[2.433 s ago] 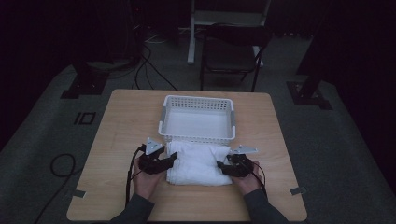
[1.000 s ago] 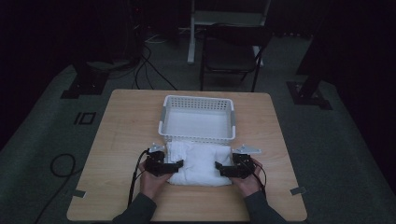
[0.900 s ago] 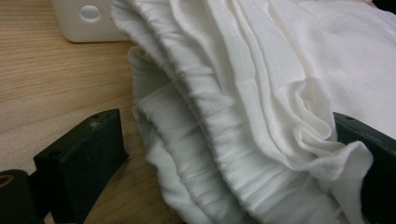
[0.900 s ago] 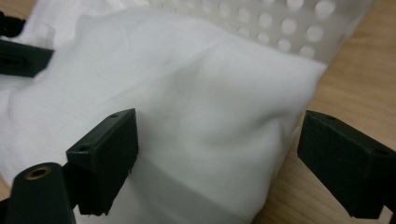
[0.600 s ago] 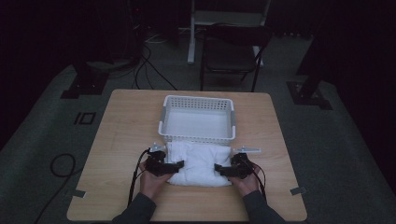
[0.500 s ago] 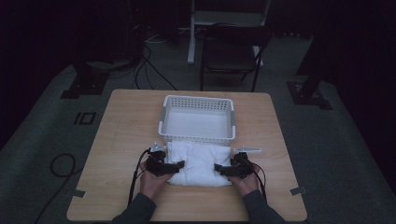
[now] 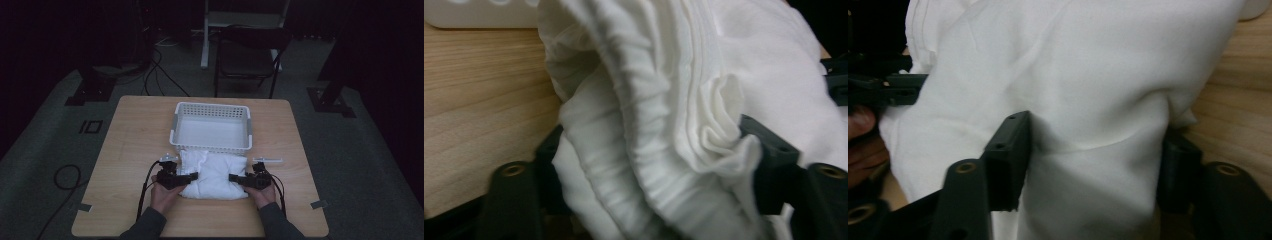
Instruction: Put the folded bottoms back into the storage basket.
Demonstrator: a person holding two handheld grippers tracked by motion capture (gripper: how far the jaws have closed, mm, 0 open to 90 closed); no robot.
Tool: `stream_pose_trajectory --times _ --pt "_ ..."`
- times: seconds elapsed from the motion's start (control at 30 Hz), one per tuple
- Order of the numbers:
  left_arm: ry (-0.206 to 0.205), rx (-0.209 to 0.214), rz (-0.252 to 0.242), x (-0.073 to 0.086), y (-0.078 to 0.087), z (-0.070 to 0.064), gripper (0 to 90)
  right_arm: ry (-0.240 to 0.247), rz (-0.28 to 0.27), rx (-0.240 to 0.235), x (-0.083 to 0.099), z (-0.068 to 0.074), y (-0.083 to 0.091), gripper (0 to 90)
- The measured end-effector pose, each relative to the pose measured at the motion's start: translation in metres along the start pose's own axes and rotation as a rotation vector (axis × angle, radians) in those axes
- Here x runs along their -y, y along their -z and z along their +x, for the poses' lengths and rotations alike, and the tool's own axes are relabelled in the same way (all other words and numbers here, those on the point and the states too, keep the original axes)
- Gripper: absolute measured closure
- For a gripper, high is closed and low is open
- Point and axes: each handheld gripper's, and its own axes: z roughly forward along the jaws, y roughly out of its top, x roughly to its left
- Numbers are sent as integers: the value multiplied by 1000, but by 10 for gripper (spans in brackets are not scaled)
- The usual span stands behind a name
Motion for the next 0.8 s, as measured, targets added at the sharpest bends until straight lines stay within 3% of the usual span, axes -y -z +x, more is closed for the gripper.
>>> stream_pose_trajectory --times 0.1,0.27,0.4,0.8 --pt "-17 -14 -7 0 2 -5 414 -3 1 -15 0 0 0 515" --pt "-79 -68 -15 0 4 -16 492 65 -14 3 1 5 4 645" --pt "-134 -118 -9 -1 7 -26 529 118 -27 28 2 11 6 670" --pt "-162 -138 -28 3 17 -37 546 232 -37 100 6 26 10 674"
